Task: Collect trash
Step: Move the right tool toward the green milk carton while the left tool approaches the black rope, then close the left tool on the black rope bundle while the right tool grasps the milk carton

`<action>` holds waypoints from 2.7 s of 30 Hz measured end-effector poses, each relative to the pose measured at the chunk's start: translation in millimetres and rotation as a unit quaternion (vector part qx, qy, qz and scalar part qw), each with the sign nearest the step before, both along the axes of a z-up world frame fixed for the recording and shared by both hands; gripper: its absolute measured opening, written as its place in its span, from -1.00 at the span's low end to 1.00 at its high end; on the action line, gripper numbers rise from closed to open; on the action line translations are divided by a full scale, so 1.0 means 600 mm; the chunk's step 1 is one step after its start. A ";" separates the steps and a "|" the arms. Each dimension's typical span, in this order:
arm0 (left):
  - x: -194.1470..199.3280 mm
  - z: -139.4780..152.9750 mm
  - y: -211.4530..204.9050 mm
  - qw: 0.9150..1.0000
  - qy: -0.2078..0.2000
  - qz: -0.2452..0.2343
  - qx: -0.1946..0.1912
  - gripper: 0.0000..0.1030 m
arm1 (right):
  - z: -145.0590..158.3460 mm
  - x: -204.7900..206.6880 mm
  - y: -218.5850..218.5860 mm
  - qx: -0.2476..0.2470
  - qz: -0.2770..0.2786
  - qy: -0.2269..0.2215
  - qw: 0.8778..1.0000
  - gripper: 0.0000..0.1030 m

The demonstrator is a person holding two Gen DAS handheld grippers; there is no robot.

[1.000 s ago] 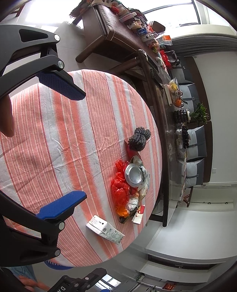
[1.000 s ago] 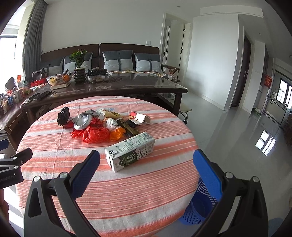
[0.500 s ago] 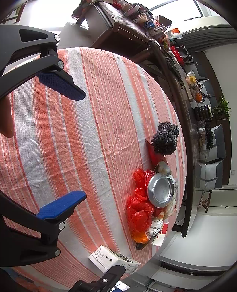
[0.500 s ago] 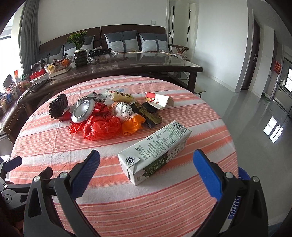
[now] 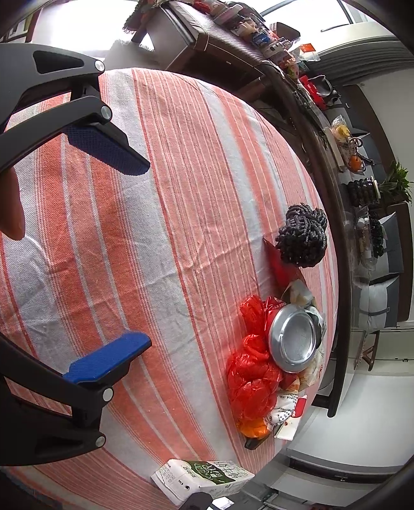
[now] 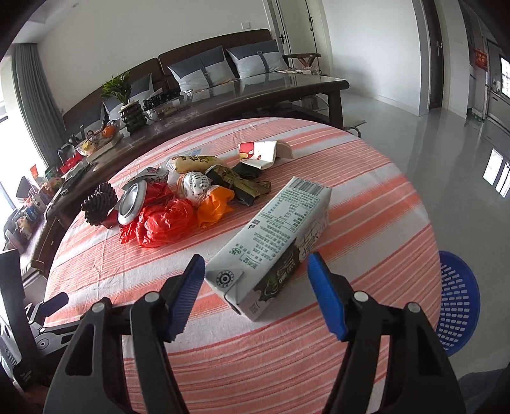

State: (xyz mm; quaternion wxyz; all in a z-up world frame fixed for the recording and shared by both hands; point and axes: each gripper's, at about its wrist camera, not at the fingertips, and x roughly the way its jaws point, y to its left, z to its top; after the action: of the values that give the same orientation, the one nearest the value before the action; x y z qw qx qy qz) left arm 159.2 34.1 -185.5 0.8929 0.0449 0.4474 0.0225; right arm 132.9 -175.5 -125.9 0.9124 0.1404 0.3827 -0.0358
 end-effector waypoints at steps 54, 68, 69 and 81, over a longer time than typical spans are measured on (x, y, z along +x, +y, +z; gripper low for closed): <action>0.255 0.045 0.121 0.975 0.058 -0.003 -0.214 -0.18 | 0.006 -0.079 -0.130 0.003 -0.067 -0.044 0.997 0.49; 0.024 0.050 0.066 0.981 0.084 -0.136 -0.112 -0.14 | 0.009 -0.027 -0.101 -0.036 0.005 0.031 0.999 0.81; 0.014 0.045 0.053 0.980 0.084 -0.141 -0.110 -0.13 | 0.002 -0.011 -0.090 -0.058 0.016 0.051 0.997 0.81; -0.031 0.023 0.049 0.982 0.081 -0.144 -0.092 0.55 | -0.030 0.003 -0.045 -0.061 0.163 0.091 0.980 0.10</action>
State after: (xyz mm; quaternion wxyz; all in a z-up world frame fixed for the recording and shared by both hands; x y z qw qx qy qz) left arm 140.6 63.6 -171.4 0.8482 0.0287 0.5068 -0.1513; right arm 134.5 -202.8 -143.8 0.8743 0.0160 0.4789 0.0776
